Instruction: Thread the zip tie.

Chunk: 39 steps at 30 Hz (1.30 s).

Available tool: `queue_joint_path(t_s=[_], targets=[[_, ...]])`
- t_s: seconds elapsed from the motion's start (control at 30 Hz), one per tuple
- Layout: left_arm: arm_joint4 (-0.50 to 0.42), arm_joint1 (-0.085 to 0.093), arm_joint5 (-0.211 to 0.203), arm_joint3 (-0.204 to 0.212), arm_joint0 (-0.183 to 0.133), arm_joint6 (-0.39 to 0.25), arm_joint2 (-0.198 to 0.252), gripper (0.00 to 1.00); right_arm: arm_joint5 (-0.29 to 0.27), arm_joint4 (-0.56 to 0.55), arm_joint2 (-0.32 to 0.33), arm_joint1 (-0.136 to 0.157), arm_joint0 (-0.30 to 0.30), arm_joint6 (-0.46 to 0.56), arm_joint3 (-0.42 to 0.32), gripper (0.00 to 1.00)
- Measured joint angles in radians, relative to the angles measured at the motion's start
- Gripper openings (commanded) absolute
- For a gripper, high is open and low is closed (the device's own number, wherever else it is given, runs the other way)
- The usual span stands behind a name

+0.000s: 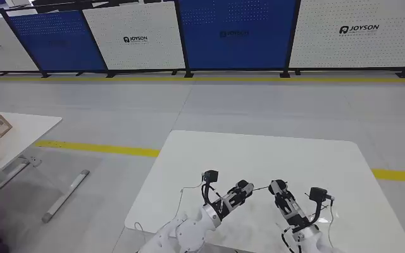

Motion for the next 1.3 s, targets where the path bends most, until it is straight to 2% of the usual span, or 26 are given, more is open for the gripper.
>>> queue_joint_path(t_s=[0.03, 0.3, 0.37, 0.5, 0.77, 1.3], targets=[[0.005, 0.0, 0.003, 0.0, -0.001, -0.002, 0.004, 0.24, 0.001, -0.002, 0.0, -0.001, -0.001, -0.001, -0.001, 0.0], [0.022, -0.004, 0.025, 0.004, -0.012, -0.011, 0.02, 0.22, 0.0, -0.01, 0.002, -0.005, -0.004, -0.008, -0.003, 0.0], [0.028, -0.005, 0.029, 0.004, -0.014, -0.01, 0.024, 0.17, -0.001, -0.012, 0.003, -0.006, -0.005, -0.008, -0.004, 0.0], [0.014, -0.008, 0.038, 0.006, -0.02, -0.001, 0.025, 0.0, -0.003, -0.015, 0.005, -0.007, -0.006, -0.008, -0.004, 0.0], [0.005, -0.01, 0.038, 0.018, -0.029, -0.012, 0.028, 0.0, -0.011, -0.01, 0.011, -0.011, -0.002, -0.001, 0.004, 0.0], [0.003, -0.009, -0.003, 0.002, -0.02, -0.016, 0.024, 0.0, -0.012, 0.012, 0.013, -0.016, 0.006, 0.061, 0.005, 0.0]])
